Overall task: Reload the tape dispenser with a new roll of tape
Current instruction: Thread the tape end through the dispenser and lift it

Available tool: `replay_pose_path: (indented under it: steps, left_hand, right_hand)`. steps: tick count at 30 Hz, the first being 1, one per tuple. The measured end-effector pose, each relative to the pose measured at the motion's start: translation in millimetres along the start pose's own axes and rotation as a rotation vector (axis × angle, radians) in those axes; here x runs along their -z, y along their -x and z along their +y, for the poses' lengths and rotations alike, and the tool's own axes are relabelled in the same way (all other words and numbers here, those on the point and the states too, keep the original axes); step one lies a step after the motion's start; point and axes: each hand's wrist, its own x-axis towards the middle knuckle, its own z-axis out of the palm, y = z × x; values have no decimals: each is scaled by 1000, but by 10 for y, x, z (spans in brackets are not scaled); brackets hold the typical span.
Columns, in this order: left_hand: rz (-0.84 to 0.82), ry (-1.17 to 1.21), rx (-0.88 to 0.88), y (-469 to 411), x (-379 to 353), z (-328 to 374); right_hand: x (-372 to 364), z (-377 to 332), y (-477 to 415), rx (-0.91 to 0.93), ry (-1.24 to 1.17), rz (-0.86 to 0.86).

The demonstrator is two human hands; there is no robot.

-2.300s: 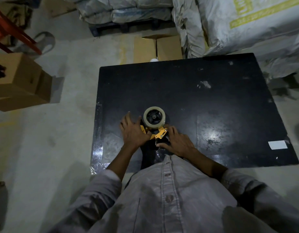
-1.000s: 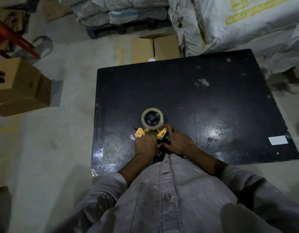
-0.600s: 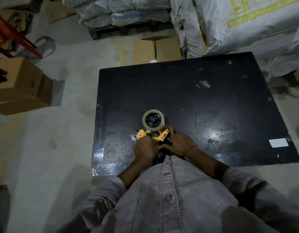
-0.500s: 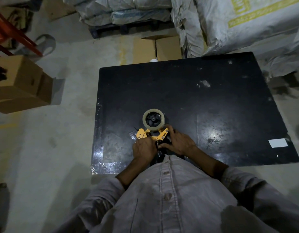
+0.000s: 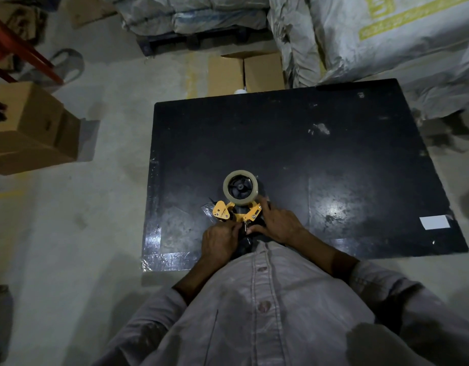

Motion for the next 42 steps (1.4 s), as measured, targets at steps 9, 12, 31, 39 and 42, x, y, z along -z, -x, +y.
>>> replay_pose_path:
  steps: [9, 12, 31, 39, 42]
  left_hand:
    - [68, 186, 104, 161, -8, -218]
    - [111, 234, 82, 158, -30, -259]
    - [103, 341, -82, 226, 149, -323]
    - [2, 397, 39, 202, 62, -608]
    - [-19, 645, 308, 263, 82, -721]
  right_hand:
    - [15, -51, 23, 10, -59, -21]
    - [23, -30, 39, 11, -158, -9]
    - [-25, -14, 69, -220, -155, 38]
    - [74, 205, 31, -311, -669, -265]
    - [197, 232, 90, -352, -982, -403]
